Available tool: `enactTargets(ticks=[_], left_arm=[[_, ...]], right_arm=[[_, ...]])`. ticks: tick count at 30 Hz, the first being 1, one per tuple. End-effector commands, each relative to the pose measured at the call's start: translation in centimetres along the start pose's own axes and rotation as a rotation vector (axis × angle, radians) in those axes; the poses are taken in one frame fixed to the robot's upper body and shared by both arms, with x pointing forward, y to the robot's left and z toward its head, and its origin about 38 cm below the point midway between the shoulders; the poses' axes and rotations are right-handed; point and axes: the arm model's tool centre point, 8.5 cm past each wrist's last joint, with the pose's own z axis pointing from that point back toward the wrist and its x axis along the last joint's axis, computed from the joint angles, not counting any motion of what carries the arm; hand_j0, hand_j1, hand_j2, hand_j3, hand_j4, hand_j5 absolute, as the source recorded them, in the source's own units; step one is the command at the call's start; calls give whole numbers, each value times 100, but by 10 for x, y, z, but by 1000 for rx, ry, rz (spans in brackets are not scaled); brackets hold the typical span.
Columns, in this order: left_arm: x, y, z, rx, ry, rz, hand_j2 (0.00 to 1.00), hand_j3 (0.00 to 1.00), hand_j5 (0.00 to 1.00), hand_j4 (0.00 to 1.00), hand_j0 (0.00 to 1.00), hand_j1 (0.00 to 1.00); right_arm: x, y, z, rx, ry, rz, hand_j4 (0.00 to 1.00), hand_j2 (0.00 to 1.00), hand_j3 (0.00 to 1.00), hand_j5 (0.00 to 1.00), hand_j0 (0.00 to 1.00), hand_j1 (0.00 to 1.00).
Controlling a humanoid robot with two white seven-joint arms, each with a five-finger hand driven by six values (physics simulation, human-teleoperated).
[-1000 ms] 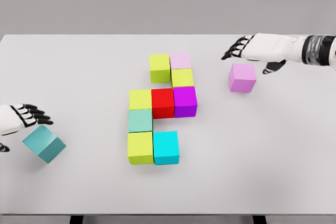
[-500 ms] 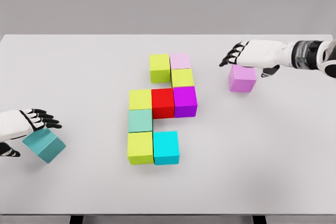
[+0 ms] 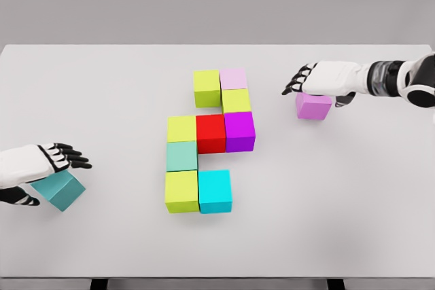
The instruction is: Assemble the squares on the desktop into the number 2
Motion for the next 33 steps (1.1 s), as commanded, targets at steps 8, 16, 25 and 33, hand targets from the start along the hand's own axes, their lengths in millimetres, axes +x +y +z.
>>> enactTargets(ticks=[8, 16, 25, 33], left_arm=[[4, -2, -6, 15, -17, 12, 100, 100, 100, 100, 100, 100], [7, -6, -10, 9, -28, 20, 100, 100, 100, 100, 100, 100], [8, -9, -13, 10, -33, 23, 100, 100, 100, 100, 100, 100], [6, -11, -11, 0, -25, 22, 99, 99, 99, 99, 99, 99]], right_arm=[[-2, 11, -12, 39, 13, -13, 99, 99, 99, 99, 99, 99], [-2, 15, -19, 60, 23, -7, 99, 99, 99, 99, 99, 99], [-4, 18, -19, 75, 32, 1, 94, 94, 94, 94, 94, 94], [-5, 18, -19, 88, 44, 22, 72, 72, 72, 72, 72, 72]])
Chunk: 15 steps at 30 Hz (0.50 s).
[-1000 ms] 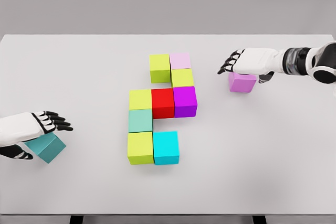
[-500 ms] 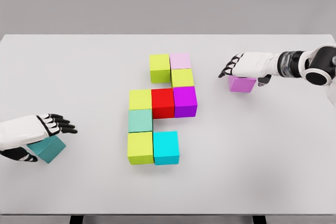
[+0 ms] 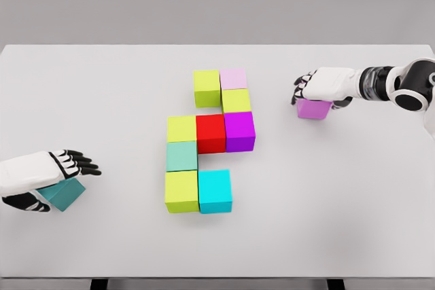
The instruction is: Assemble the squares on the desktop into the number 2
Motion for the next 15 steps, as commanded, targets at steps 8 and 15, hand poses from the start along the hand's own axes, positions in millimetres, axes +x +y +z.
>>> enactTargets(ticks=[8, 15], left_arm=[[-3, -1, 3, -13, 10, -3, 78, 78, 78, 78, 78, 78], [-4, 0, 3, -18, 15, -16, 56, 56, 56, 56, 56, 56]], right_arm=[[-6, -4, 8, -10, 16, 4, 68, 68, 68, 68, 68, 68], [-13, -14, 24, -49, 39, 18, 65, 65, 65, 65, 65, 65]])
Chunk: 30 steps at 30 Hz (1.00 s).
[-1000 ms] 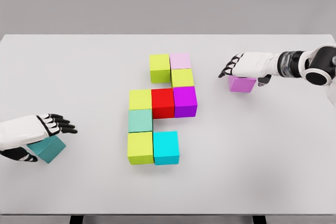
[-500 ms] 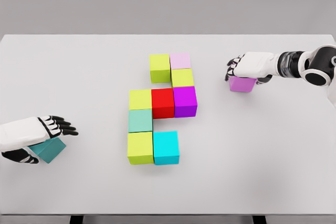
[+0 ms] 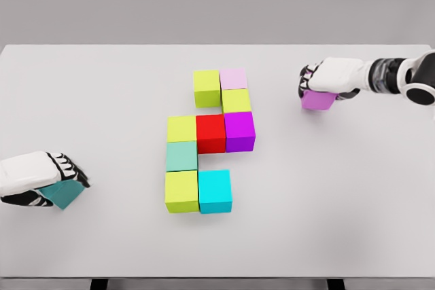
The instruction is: Assemble the squares on the desktop into the number 2
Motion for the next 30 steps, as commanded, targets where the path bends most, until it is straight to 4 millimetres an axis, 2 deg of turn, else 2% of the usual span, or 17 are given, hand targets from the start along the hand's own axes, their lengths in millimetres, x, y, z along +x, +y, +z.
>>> enactTargets(ticks=[1, 12, 22, 25, 30], left_arm=[[-1, 1, 1, -1, 4, -2, 55, 55, 55, 55, 55, 55], [-4, 11, 3, 19, 12, -18, 55, 55, 55, 55, 55, 55], [-8, 26, 0, 55, 18, -45, 56, 56, 56, 56, 56, 56], [-9, 30, -3, 72, 17, -48, 56, 56, 56, 56, 56, 56], [-9, 37, -11, 107, 8, -55, 56, 56, 56, 56, 56, 56]], right_arm=[[-4, -1, 7, -8, 14, 0, 64, 64, 64, 64, 64, 64], [-4, -11, 40, -44, 9, 45, 64, 64, 64, 64, 64, 64], [10, -23, 74, -72, -19, 117, 64, 64, 64, 64, 64, 64], [18, -17, 72, -55, -48, 118, 64, 64, 64, 64, 64, 64], [33, -20, 76, -53, -81, 162, 64, 64, 64, 64, 64, 64]])
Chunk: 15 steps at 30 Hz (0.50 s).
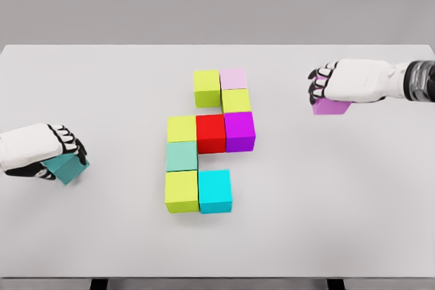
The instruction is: Assemble the squares on the desktop into the number 2
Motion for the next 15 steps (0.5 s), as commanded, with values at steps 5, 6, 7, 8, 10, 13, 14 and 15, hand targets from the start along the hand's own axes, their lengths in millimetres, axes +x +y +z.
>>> enactTargets(ticks=[5, 6, 7, 8, 10, 13, 14, 15], left_arm=[[-3, 4, -10, 35, -1, 2, 56, 56, 56, 56, 56, 56], [-5, 6, -12, 45, 1, 2, 56, 56, 56, 56, 56, 56], [-5, 7, -13, 50, 1, 1, 56, 56, 56, 56, 56, 56], [-6, 8, -13, 49, 4, -10, 56, 56, 56, 56, 56, 56], [-6, 11, -17, 60, 0, -17, 56, 56, 56, 56, 56, 56], [-7, 16, -20, 69, -1, -29, 56, 56, 56, 56, 56, 56], [-7, 17, -20, 70, -1, -33, 56, 56, 56, 56, 56, 56], [-7, 19, -21, 75, -2, -38, 56, 56, 56, 56, 56, 56]], right_arm=[[19, -4, 9, 3, -52, 35, 64, 64, 64, 64, 64, 64], [21, -5, 10, 1, -57, 37, 63, 63, 63, 63, 63, 63], [21, -4, 13, 3, -58, 36, 63, 63, 63, 63, 63, 63], [24, -5, 14, 1, -64, 40, 63, 63, 63, 63, 63, 63], [30, -2, 16, 10, -85, 40, 63, 63, 63, 63, 63, 63], [34, -3, 23, 10, -94, 42, 63, 63, 63, 63, 63, 63], [35, -3, 24, 8, -100, 40, 63, 63, 63, 63, 63, 63], [38, -2, 23, 14, -110, 40, 63, 63, 63, 63, 63, 63]])
